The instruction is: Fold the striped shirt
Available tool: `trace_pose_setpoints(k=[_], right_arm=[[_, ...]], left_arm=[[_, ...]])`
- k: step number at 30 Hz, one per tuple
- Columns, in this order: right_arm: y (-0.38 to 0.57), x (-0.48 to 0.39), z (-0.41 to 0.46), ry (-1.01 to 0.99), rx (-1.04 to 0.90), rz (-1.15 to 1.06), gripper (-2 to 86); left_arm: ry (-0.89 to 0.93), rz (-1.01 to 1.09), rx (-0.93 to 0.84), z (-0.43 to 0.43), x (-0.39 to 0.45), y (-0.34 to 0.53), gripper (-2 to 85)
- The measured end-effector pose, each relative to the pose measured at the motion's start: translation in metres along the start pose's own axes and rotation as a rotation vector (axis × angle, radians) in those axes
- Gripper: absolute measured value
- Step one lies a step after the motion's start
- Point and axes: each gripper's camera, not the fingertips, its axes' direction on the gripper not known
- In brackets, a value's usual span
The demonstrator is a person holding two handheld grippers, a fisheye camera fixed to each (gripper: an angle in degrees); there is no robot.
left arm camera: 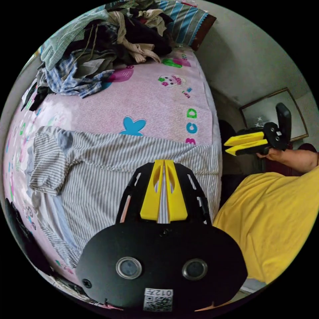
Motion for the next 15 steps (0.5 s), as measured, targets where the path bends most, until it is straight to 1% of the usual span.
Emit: trace_pose_setpoints(k=[1, 3, 5, 7, 9, 13, 15], right_arm=[[-0.006, 0.008, 0.005, -0.003, -0.018, 0.01, 6.5], [-0.015, 0.012, 0.013, 0.012, -0.064, -0.012, 7.3], [-0.019, 0.01, 0.016, 0.046, -0.099, -0.078, 7.7], [-0.017, 0.006, 0.015, 0.089, -0.114, -0.148, 7.8], [-0.013, 0.003, 0.015, 0.14, -0.134, -0.222, 7.7], [-0.014, -0.006, 0.023, 0.186, -0.17, -0.375, 7.0], [-0.019, -0.011, 0.027, 0.211, -0.168, -0.428, 6.3]], left_arm=[[0.025, 0.007, 0.007, 0.002, 0.008, -0.002, 0.4], [0.144, 0.074, 0.013, 0.009, 0.043, -0.012, 0.8], [0.187, 0.145, -0.015, 0.016, 0.075, -0.016, 1.3], [0.161, 0.19, -0.047, 0.022, 0.105, -0.015, 2.0], [0.079, 0.216, -0.082, 0.031, 0.133, -0.008, 2.5], [0.026, 0.198, -0.124, 0.046, 0.153, 0.006, 2.6], [-0.04, 0.152, -0.148, 0.054, 0.157, 0.013, 2.3]])
